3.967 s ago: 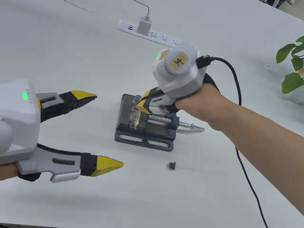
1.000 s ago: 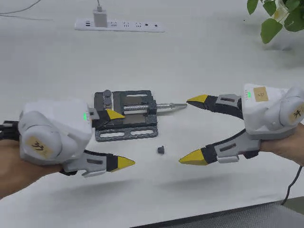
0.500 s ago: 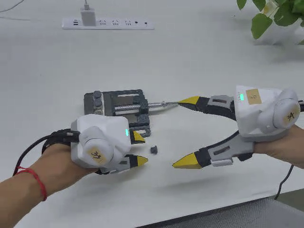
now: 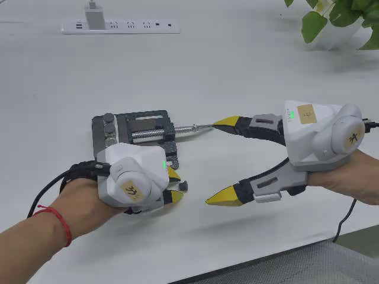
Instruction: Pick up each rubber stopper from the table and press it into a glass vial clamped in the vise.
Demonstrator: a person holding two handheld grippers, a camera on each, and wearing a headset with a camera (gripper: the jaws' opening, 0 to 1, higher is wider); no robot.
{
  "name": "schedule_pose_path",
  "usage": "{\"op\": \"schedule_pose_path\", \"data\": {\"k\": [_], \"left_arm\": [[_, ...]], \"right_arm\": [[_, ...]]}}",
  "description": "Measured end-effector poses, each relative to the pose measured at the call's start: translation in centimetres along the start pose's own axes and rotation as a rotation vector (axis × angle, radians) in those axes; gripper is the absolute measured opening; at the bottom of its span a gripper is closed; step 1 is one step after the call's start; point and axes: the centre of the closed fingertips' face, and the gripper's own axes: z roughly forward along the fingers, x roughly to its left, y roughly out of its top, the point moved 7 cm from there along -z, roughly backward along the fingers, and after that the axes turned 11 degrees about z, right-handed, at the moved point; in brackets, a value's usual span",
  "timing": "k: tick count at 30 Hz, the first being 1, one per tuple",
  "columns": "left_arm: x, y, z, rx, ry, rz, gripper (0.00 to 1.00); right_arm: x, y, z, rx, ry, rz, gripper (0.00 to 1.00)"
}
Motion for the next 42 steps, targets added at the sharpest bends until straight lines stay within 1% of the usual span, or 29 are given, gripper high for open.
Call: {"op": "schedule_pose_path", "data": {"k": [6, 10, 13, 25, 28, 30, 33, 36, 39, 42], "left_arm": [[-0.1, 0.0, 0.2, 0.001, -0.007, 0.001, 0.08], [0.0, -0.1, 0.2, -0.004, 0.001, -0.018, 0.06], [0.1, -0.1, 0.2, -0.004, 0.001, -0.019, 0.04], [-0.1, -0.1, 0.1, -0.009, 0.013, -0.039, 0.04], [0.0, 0.2, -0.6, -0.038, 0.027, -0.075, 0.04], [0.1, 0.4, -1.2, -0.058, 0.043, -0.102, 0.04], [0.3, 0.7, -2.6, -0.087, 0.068, -0.121, 0.04], [0.5, 1.0, -4.4, -0.124, 0.109, -0.157, 0.04], [0.7, 1.2, -6.6, -0.164, 0.157, -0.191, 0.04], [0.6, 1.5, -8.3, -0.184, 0.19, -0.203, 0.04]], "right_arm": [[-0.2, -0.1, -0.1, 0.001, -0.006, 0.001, 0.8], [-0.2, -0.1, 0.0, 0.004, -0.006, 0.001, 0.79], [-0.2, 0.0, 0.0, 0.003, -0.007, 0.005, 0.79], [-0.2, 0.2, 0.0, 0.005, -0.002, 0.002, 0.78], [-0.1, 0.5, 0.1, 0.004, 0.0, -0.003, 0.77], [0.0, 0.7, 0.2, 0.001, 0.005, -0.007, 0.77], [0.3, 1.4, 0.4, -0.001, 0.009, -0.02, 0.76], [0.6, 2.2, 0.5, -0.013, 0.018, -0.024, 0.75], [1.0, 3.2, 0.8, -0.023, 0.034, -0.042, 0.73], [1.3, 4.1, 0.9, -0.029, 0.053, -0.052, 0.7]]}}
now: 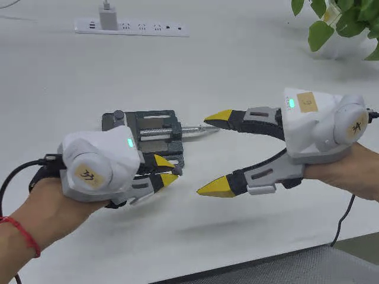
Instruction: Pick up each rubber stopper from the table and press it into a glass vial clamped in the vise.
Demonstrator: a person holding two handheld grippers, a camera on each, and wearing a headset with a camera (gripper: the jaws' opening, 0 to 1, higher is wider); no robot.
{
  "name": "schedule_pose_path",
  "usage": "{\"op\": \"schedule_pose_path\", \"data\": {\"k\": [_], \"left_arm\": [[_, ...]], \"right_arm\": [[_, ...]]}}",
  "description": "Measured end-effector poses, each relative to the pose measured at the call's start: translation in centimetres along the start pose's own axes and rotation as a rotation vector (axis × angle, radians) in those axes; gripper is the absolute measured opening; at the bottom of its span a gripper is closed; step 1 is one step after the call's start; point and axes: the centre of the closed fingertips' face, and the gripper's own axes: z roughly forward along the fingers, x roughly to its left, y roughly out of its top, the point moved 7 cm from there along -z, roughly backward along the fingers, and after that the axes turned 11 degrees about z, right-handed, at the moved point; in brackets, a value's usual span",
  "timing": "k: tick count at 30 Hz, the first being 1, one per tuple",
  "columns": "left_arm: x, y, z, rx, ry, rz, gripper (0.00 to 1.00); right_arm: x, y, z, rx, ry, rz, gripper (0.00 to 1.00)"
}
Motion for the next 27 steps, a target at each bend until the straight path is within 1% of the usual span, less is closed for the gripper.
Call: {"op": "schedule_pose_path", "data": {"k": [4, 6, 8, 11, 14, 16, 17, 19, 23, 27], "left_arm": [[0.0, 0.8, -1.9, -0.027, 0.032, -0.009, 0.03], [0.0, 1.3, -2.8, -0.041, 0.049, -0.007, 0.03], [0.1, 1.8, -3.7, -0.059, 0.065, -0.009, 0.03], [0.1, 2.5, -4.7, -0.075, 0.083, -0.001, 0.03], [0.1, 3.3, -5.5, -0.099, 0.097, 0.002, 0.03], [0.1, 3.7, -5.9, -0.108, 0.104, 0.005, 0.03], [0.1, 3.9, -6.2, -0.118, 0.108, 0.004, 0.03], [0.0, 4.2, -6.5, -0.125, 0.113, 0.005, 0.03], [-0.1, 4.8, -7.1, -0.138, 0.119, 0.01, 0.03], [-0.3, 5.4, -7.5, -0.153, 0.124, 0.017, 0.03]], "right_arm": [[0.4, 1.4, 0.3, 0.003, 0.018, -0.021, 0.67], [0.6, 2.3, 0.4, -0.008, 0.041, -0.017, 0.63], [0.9, 3.1, 0.5, -0.01, 0.06, -0.008, 0.56], [1.4, 4.4, 0.9, -0.008, 0.083, -0.023, 0.5], [2.3, 5.7, 1.4, -0.001, 0.112, -0.054, 0.46], [2.3, 5.7, 1.7, 0.016, 0.125, -0.063, 0.43], [2.5, 5.9, 1.8, 0.033, 0.135, -0.067, 0.4], [2.7, 6.4, 2.0, 0.059, 0.139, -0.079, 0.36], [3.2, 7.1, 2.1, 0.078, 0.161, -0.094, 0.29], [3.0, 7.5, 2.3, 0.092, 0.173, -0.1, 0.26]]}}
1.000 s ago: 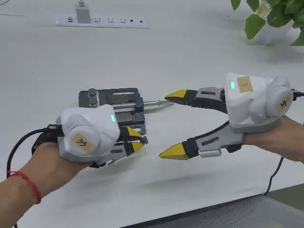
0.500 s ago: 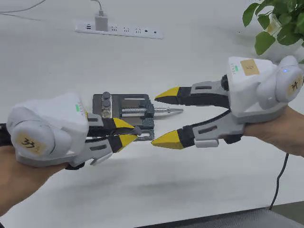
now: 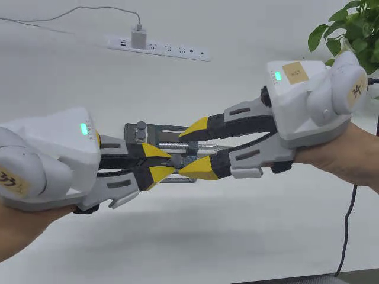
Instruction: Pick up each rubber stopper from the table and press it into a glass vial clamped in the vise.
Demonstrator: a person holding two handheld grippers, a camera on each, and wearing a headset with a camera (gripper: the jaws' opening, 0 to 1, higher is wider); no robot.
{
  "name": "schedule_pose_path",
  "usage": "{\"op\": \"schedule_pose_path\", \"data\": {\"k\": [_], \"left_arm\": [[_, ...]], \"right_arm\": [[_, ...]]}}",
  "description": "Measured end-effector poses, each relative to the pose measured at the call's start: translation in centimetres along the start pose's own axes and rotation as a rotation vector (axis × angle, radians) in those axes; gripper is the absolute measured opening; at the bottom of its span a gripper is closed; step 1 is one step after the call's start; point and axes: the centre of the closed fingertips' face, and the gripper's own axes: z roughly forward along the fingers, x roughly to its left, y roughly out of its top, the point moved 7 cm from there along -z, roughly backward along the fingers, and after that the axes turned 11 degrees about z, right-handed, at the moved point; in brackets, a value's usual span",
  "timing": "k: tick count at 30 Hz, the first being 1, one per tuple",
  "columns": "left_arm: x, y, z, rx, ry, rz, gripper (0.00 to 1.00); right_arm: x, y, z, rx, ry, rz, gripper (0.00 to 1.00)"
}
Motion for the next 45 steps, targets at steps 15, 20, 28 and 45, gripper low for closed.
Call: {"op": "schedule_pose_path", "data": {"k": [15, 20, 28, 45], "left_arm": [[0.0, 0.7, -0.6, -0.028, 0.007, -0.007, 0.03], [0.0, 0.7, -0.7, -0.034, 0.01, -0.015, 0.03], [0.0, 0.6, -0.7, -0.038, 0.009, -0.027, 0.03], [-0.1, 0.3, -0.6, -0.04, -0.007, -0.038, 0.03]], "right_arm": [[0.7, 0.5, 0.0, 0.03, 0.038, -0.033, 0.1], [0.9, 0.6, 0.0, 0.031, 0.043, -0.037, 0.08], [0.8, 0.6, 0.1, 0.03, 0.042, -0.045, 0.08], [0.9, 0.3, 0.2, 0.041, 0.039, -0.064, 0.07]]}}
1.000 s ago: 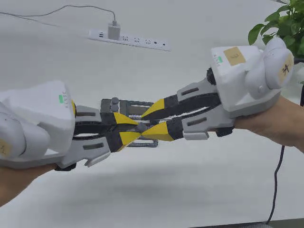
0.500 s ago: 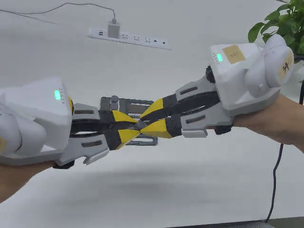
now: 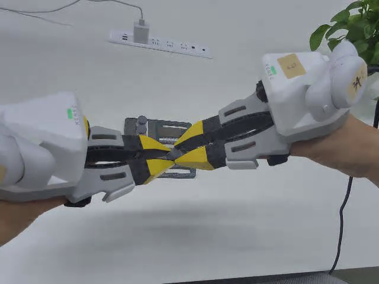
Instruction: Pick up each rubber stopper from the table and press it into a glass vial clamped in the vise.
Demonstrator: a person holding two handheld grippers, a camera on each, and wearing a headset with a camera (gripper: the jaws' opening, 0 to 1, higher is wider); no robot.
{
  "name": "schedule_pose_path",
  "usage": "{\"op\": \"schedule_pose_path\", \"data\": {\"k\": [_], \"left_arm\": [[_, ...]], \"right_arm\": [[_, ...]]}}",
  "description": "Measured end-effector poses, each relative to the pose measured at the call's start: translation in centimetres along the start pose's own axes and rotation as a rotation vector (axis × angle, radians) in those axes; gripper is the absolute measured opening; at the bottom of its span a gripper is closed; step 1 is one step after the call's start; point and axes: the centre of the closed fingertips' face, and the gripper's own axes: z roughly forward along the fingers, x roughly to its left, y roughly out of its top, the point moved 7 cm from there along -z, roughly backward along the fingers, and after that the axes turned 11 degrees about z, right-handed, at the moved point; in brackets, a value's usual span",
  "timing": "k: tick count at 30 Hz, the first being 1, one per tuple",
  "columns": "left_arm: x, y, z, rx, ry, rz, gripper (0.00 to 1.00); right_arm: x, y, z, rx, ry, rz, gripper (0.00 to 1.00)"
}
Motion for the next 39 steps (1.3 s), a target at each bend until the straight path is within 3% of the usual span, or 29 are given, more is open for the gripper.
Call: {"op": "schedule_pose_path", "data": {"k": [23, 39], "left_arm": [[0.01, 0.11, -0.3, 0.004, -0.053, -0.008, 0.03], [0.04, 0.12, -0.32, 0.012, -0.06, -0.014, 0.03]], "right_arm": [[0.35, 0.36, 0.05, 0.026, 0.04, -0.009, 0.07], [0.16, 0.27, 0.06, 0.029, 0.027, -0.012, 0.05]]}}
